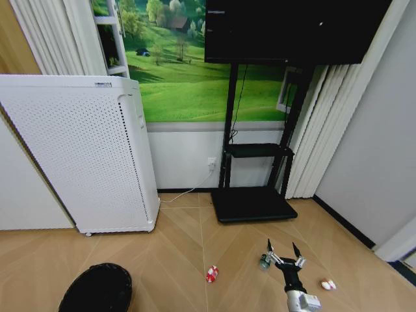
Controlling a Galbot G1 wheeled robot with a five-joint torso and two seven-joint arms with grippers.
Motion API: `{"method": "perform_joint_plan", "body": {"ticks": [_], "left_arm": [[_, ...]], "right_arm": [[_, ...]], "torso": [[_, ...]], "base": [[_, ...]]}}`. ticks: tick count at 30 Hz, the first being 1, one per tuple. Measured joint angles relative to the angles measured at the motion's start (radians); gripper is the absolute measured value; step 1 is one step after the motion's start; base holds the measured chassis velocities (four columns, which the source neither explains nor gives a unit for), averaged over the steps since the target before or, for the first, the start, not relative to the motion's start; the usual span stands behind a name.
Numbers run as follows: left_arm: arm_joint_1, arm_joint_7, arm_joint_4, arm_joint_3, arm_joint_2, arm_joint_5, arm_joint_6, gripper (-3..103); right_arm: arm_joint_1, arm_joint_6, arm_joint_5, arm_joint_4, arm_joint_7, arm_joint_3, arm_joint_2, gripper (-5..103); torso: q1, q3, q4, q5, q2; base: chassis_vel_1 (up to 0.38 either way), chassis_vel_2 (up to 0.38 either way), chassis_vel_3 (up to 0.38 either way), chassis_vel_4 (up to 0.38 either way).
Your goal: Pick up the trash bin and place the garbage on the floor into it.
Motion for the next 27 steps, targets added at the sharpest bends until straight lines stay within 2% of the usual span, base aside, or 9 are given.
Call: {"method": "perform_joint_plan", "body": {"ticks": [2,4,6,10,12,17,22,27], "left_arm": [[-0.002,0.014,-0.013,0.0,-0.008,0.002,-0.009,0],[-0.01,0.021,-0.061,-0.012,-0.027,-0.043,-0.014,0],[-0.014,0.015,-0.077,-0.024,-0.034,-0.051,-0.015,0],[-0.009,0.011,-0.069,-0.039,-0.046,0.007,-0.043,0],[0.005,0.022,-0.044,-0.046,-0.062,0.045,-0.081,0],[0.021,0.029,-0.031,-0.06,-0.077,0.037,-0.101,0],[0.032,0.036,-0.024,-0.083,-0.083,0.006,-0.122,0],[0.039,0.041,-0.009,-0.059,-0.086,0.003,-0.146,0]], "right_arm": [[-0.002,-0.004,-0.012,-0.001,0.0,-0.005,-0.001,100],[-0.001,-0.004,-0.053,-0.008,0.005,-0.017,-0.002,100],[0.0,-0.011,-0.072,-0.007,0.006,-0.019,-0.005,100],[0.0,-0.021,-0.101,-0.002,0.004,-0.023,-0.013,100],[-0.002,-0.031,-0.125,0.004,0.001,-0.025,-0.015,100],[-0.002,-0.018,-0.134,0.004,0.023,-0.031,-0.006,100],[-0.015,-0.024,-0.184,0.007,0.017,-0.025,0.007,100],[-0.021,-0.02,-0.207,0.007,0.008,-0.027,0.016,100]], "torso": [[0.0,0.0,0.0001,-0.0001,0.0],[0.0,0.0,0.0,-0.0001,0.0],[0.0,0.0,-0.0002,0.0003,0.0],[0.0,0.0,-0.0001,-0.0002,0.0],[0.0,0.0,0.0003,-0.0002,0.0],[0.0,0.0,0.0002,-0.0001,0.0],[0.0,0.0,-0.0001,-0.0001,0.0],[0.0,0.0,-0.0001,-0.0001,0.0]], "base": [[0.0,0.0,0.0,0.0],[0.0,0.0,0.0,0.0],[0.0,0.0,0.0,0.0],[0.0,0.0,0.0,0.0],[0.0,0.0,0.0,0.0],[0.0,0.0,0.0,0.0],[0.0,0.0,0.0,0.0],[0.0,0.0,0.0,0.0]]}}
